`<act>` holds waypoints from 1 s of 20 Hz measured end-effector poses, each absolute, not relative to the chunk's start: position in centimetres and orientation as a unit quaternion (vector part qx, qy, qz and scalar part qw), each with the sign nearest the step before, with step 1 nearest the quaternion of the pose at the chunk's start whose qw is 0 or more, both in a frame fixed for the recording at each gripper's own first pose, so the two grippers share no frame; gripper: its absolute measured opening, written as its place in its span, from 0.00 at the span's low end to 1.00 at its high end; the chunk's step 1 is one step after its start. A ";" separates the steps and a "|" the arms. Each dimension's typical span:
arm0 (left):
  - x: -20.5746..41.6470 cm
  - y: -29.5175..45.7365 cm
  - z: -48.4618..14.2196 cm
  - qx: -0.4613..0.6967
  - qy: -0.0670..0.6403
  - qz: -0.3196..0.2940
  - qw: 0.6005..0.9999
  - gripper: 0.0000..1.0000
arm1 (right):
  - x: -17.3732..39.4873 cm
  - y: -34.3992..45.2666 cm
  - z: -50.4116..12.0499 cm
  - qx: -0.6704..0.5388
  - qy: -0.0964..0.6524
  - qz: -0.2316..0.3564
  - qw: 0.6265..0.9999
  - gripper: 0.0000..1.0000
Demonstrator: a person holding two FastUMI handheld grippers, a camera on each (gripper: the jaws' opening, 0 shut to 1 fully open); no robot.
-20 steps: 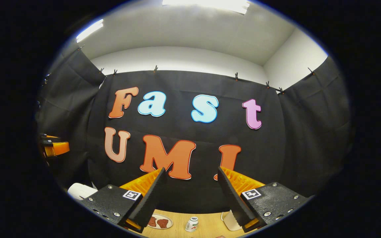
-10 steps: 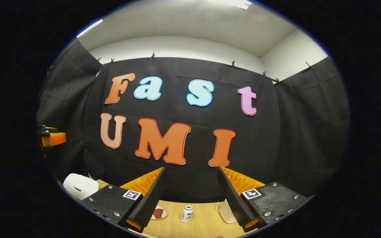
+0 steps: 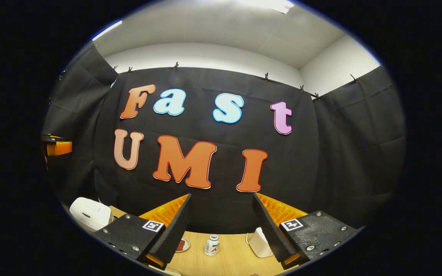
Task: Close the left gripper, press the button to open the rice cooker; take a wooden spoon from the chopstick holder with the right hand, scoop a spoonful of rice and pour it into the rice cooker, then put the wooden spoon back into the chopstick holder.
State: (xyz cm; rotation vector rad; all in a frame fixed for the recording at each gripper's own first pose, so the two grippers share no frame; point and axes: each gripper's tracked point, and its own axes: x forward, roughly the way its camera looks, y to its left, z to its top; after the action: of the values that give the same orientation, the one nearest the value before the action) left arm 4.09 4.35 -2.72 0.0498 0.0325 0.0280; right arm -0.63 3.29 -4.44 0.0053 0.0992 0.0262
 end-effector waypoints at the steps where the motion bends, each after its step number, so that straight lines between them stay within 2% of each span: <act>1: 4.2 4.9 -2.9 0.027 0.020 0.022 0.999 0.98 | -0.7 3.0 -4.5 0.001 0.050 0.011 0.999 0.95; 3: 4.2 5.8 -3.6 0.025 0.030 0.033 0.999 0.98 | -1.0 2.8 -4.7 0.000 0.051 0.008 0.999 0.95; 10: 4.4 8.5 -8.3 0.001 0.106 0.064 0.992 0.10 | -2.2 1.7 -6.9 -0.005 0.074 -0.005 0.997 0.95; 12: 2.9 8.8 -9.3 -0.009 0.142 0.062 0.988 0.05 | -2.7 1.2 -7.4 -0.009 0.080 -0.010 0.997 0.95; 20: 4.1 10.8 -18.1 -0.068 0.293 0.064 0.952 0.05 | -4.9 -0.4 -10.4 -0.014 0.121 -0.027 0.992 0.95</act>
State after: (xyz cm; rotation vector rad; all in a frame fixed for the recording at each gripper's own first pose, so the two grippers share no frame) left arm 4.08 10.79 -18.14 -0.1390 0.5949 0.1311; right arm -4.86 -0.43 -10.41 -0.0277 0.2432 -0.0539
